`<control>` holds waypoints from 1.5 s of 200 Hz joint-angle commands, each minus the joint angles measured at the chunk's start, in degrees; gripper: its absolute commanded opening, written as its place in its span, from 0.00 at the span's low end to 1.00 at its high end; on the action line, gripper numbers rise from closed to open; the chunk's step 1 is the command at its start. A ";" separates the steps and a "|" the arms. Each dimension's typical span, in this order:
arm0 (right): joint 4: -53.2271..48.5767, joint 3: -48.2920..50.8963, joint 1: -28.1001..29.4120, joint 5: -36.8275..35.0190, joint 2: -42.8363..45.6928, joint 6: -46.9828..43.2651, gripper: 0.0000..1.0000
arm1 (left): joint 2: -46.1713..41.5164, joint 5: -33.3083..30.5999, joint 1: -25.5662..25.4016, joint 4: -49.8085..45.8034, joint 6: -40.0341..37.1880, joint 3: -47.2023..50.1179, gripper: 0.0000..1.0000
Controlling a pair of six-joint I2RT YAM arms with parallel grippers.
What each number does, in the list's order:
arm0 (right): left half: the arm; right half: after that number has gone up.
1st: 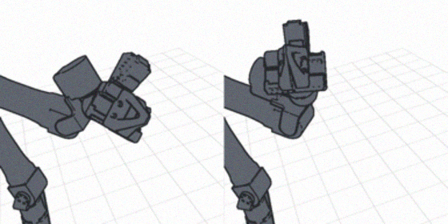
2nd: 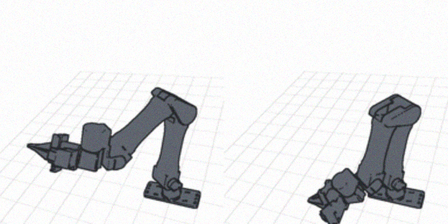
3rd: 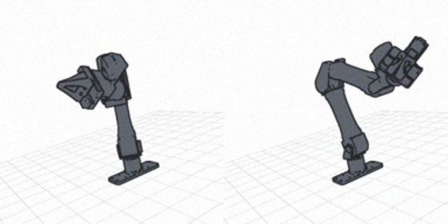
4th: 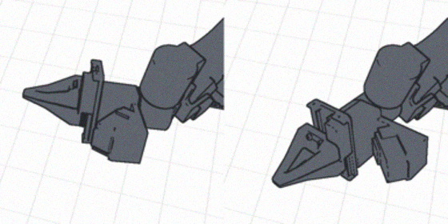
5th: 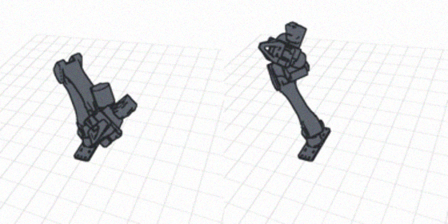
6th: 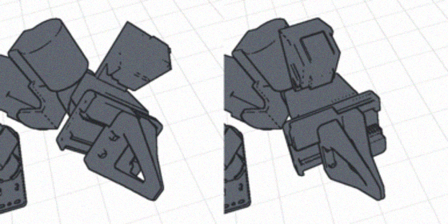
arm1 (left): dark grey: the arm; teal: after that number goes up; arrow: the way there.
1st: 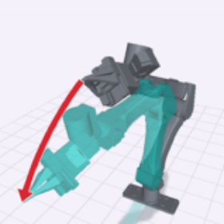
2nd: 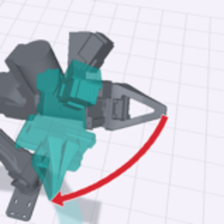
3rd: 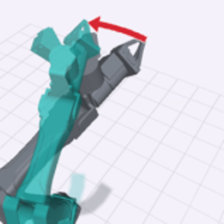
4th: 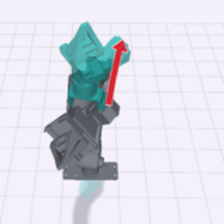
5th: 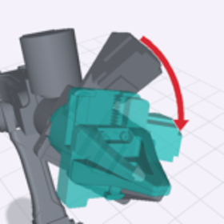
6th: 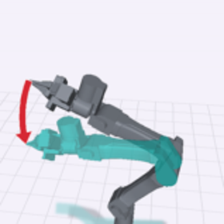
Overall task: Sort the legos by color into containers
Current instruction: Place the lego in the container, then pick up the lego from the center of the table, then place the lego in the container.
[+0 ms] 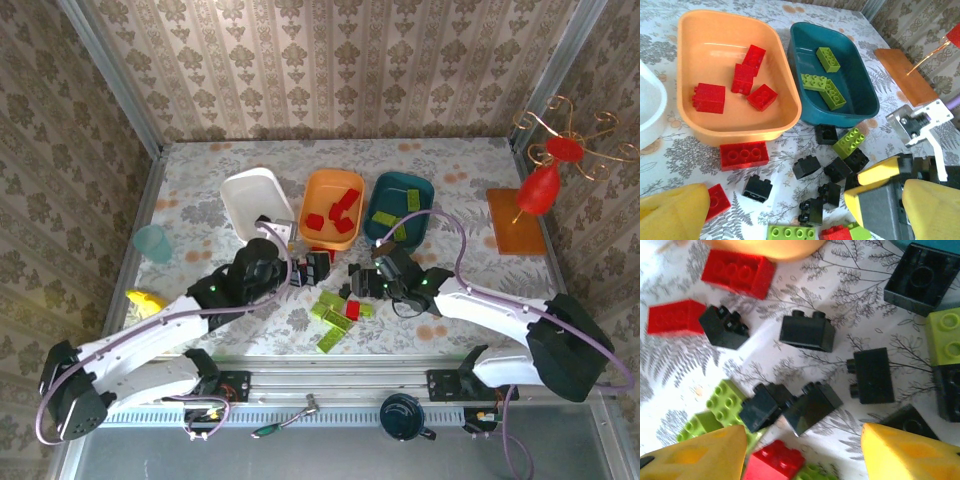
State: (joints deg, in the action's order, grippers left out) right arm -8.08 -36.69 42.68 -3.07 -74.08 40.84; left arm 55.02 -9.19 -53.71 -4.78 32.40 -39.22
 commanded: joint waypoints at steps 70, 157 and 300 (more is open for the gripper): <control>3.03 -2.44 3.05 -8.23 -8.82 21.12 0.57 | -10.42 -9.16 -1.56 -8.57 2.22 5.20 1.00; -0.15 -4.59 2.46 -8.87 -14.33 21.95 0.43 | -22.02 -15.94 -1.69 -18.04 0.78 5.38 1.00; 2.79 -23.20 2.50 8.29 -10.92 -6.66 0.19 | -28.30 -17.64 -1.57 -26.50 2.19 6.32 1.00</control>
State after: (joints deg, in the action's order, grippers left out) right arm -10.02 -51.42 45.21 -5.91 -76.51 44.49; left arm 27.83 -25.80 -55.09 -28.36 33.32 -33.95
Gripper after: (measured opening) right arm 0.210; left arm 0.999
